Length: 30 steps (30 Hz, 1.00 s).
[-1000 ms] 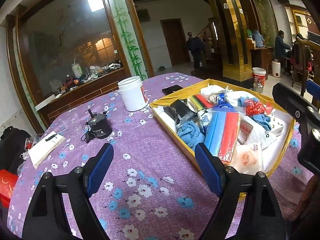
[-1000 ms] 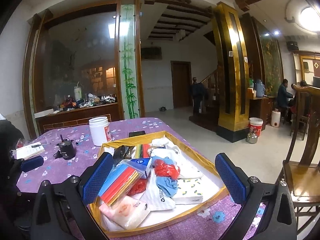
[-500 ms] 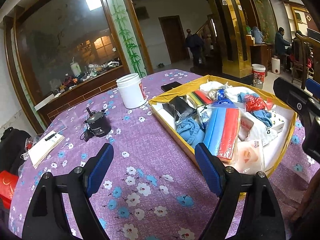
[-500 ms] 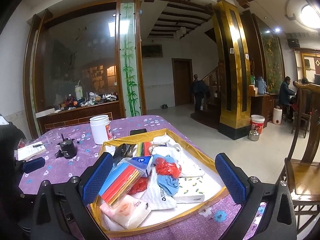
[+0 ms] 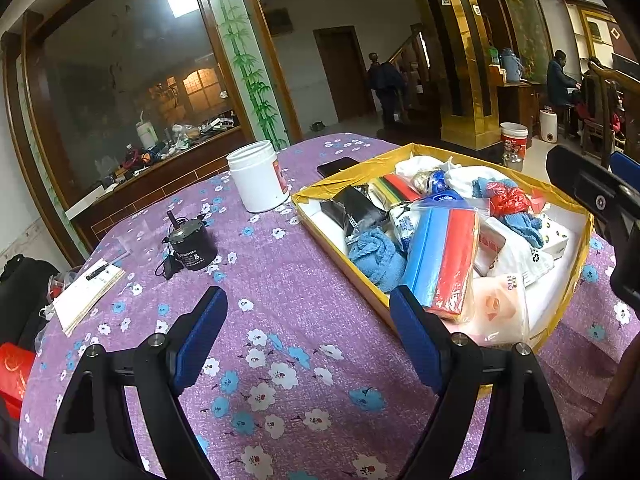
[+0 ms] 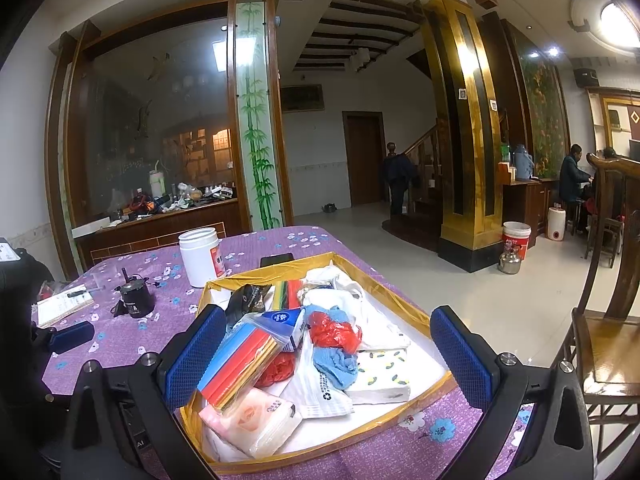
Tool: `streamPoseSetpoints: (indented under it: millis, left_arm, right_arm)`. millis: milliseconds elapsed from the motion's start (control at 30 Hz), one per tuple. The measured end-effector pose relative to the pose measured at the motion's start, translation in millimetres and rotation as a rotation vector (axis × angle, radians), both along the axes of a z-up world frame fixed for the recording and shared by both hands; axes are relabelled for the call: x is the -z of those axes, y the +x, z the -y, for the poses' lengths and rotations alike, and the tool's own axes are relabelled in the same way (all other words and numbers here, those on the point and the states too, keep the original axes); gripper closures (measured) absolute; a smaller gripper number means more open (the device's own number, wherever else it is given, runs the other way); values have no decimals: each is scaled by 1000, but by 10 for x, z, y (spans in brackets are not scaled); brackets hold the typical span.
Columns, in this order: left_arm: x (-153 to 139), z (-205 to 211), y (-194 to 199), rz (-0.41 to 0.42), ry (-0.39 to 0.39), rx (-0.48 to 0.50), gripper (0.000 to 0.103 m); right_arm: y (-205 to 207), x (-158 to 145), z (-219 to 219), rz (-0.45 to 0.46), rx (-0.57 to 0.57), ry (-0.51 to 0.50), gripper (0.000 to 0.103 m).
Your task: Organize soft objects
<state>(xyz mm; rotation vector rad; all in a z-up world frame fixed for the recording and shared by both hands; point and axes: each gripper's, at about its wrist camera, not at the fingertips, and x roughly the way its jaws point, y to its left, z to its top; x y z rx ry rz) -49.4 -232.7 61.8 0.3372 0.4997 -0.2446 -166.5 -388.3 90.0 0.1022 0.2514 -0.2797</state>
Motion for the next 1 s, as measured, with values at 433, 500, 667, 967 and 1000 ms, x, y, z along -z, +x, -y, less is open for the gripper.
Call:
streamPoseSetpoints:
  millis: [433,500,667,967,1000]
  left_arm:
    - [-9,17,-31,8,10,5,19]
    - [-8,16,-30,7,8,6,20]
    - [-9,19,-35,9,9,4,20]
    - [2,25,-40,8,5,7,19]
    - [4,22,-38,8,6,6,19]
  right_arm:
    - [-21,-6,3,9,5,9,0]
    - [-28,-10,-1,11,6,8,0]
    - [-29,-19,-6,11,8,10,0]
    - [-40,-25,-3,12,9,11,0]
    - [-39,-25,-2,13,9,11,0]
